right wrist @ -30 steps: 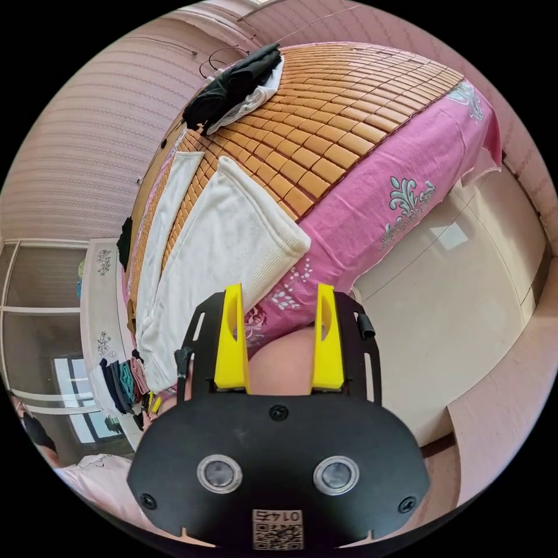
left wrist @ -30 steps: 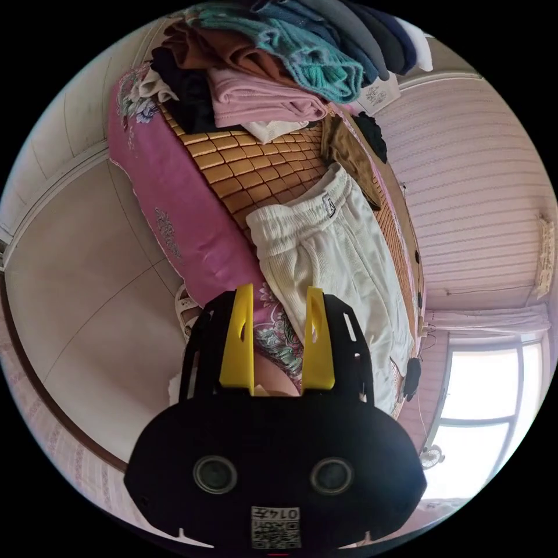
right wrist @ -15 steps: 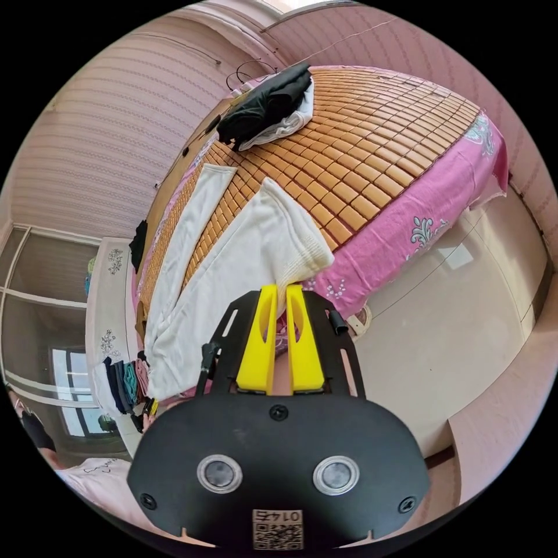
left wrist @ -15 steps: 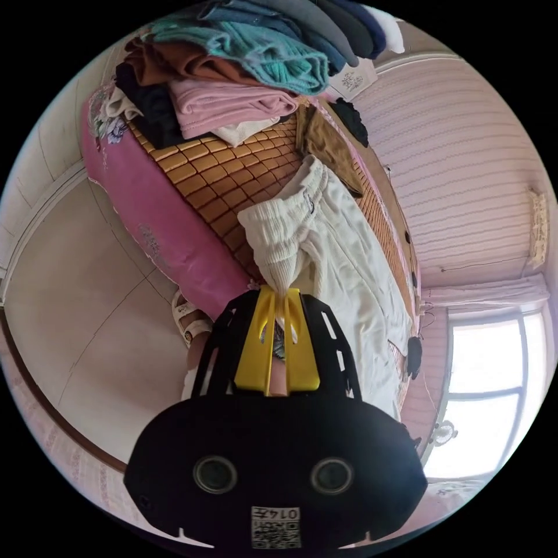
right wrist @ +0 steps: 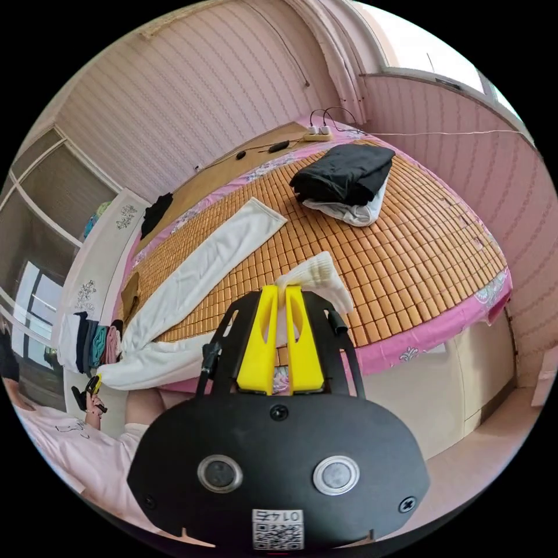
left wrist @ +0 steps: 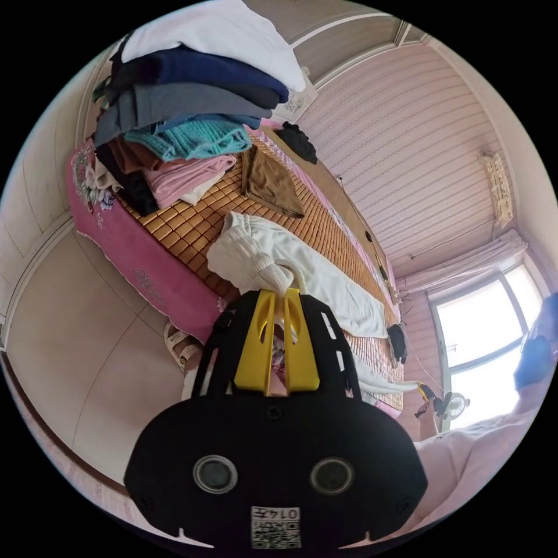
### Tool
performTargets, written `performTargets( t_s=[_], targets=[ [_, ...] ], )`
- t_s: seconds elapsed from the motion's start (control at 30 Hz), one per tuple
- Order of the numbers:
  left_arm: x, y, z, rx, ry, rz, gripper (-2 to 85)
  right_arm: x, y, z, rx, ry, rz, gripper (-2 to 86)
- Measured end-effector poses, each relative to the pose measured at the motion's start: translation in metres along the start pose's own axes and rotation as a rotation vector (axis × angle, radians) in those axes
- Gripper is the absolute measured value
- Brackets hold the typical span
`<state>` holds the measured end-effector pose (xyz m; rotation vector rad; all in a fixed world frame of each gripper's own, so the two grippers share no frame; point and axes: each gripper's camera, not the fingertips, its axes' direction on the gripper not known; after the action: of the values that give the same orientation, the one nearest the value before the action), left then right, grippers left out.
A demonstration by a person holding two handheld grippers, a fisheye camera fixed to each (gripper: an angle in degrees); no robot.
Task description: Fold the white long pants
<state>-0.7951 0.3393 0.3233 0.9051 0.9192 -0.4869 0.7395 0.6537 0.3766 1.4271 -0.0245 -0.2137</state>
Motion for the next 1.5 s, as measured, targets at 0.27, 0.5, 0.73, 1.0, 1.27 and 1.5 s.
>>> performTargets(
  t_s=[0.27,0.5,0.73,1.0,1.27,1.5],
  targets=[
    [0.086,-0.129,0.111,0.035,0.014,0.107,5.1,-0.133,-0.228,0.14,0.014,0.031,-0.199,4.8],
    [0.096,-0.133,0.25,-0.102,-0.107,0.012,7.2,-0.114,-0.228,0.271,-0.129,0.068,-0.062,13.3],
    [0.166,-0.053,0.28,-0.083,-0.374,0.311,5.0,-0.026,-0.155,0.322,-0.128,-0.056,0.216,13.2],
    [0.155,0.023,0.377,-0.325,-0.582,0.309,-0.8,-0.055,-0.161,0.346,-0.138,-0.074,0.149,3.2],
    [0.165,0.07,0.424,-0.426,-0.586,0.476,-0.9,-0.008,-0.025,0.2,-0.035,-0.138,0.122,2.0],
    [0.196,0.113,0.437,-0.376,-0.529,0.517,-0.8,0.025,0.102,0.195,-0.232,0.069,0.227,5.4]
  ],
)
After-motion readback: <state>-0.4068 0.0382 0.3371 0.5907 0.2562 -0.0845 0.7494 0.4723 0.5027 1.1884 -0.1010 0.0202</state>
